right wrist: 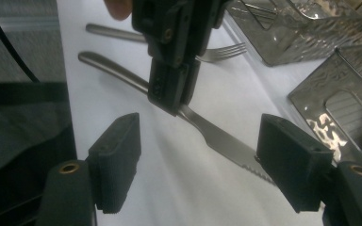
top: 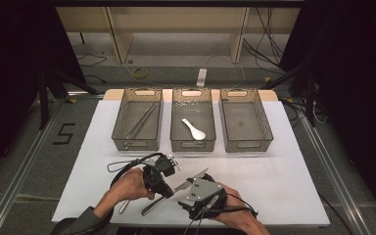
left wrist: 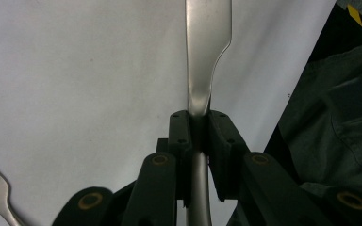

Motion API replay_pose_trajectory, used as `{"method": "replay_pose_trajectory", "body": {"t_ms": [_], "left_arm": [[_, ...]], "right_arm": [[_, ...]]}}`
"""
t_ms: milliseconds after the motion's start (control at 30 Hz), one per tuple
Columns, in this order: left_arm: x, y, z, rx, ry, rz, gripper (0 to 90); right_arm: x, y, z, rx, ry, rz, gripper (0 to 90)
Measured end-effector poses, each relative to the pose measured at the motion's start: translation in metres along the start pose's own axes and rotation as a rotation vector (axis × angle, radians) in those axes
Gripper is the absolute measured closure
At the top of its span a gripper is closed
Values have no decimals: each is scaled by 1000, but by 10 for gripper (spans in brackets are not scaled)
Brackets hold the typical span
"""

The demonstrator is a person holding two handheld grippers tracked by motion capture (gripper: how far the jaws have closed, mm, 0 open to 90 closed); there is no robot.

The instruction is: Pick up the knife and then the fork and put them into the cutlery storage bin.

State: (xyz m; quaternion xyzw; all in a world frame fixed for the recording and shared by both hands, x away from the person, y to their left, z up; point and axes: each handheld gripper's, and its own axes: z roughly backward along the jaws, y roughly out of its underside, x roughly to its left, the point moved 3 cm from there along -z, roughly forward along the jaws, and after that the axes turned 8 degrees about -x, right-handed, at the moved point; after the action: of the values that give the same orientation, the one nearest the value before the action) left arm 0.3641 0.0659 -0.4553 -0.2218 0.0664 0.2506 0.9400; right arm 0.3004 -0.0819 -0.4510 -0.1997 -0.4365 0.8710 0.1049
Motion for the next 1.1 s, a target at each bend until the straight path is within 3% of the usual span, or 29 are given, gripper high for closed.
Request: {"method": "replay_pose_trajectory", "body": {"t_ms": [167, 533, 700, 1100], "left_arm": [[-3, -1, -2, 9, 14, -4, 801], [-9, -2, -3, 36, 20, -26, 800], [-11, -4, -3, 42, 29, -35, 800], [-17, -7, -2, 62, 55, -48, 800]], "right_arm": [[7, 1, -9, 36, 10, 88, 333], [9, 8, -20, 88, 41, 185, 396], [9, 11, -25, 118, 39, 264, 458], [16, 14, -31, 169, 51, 352, 599]]}}
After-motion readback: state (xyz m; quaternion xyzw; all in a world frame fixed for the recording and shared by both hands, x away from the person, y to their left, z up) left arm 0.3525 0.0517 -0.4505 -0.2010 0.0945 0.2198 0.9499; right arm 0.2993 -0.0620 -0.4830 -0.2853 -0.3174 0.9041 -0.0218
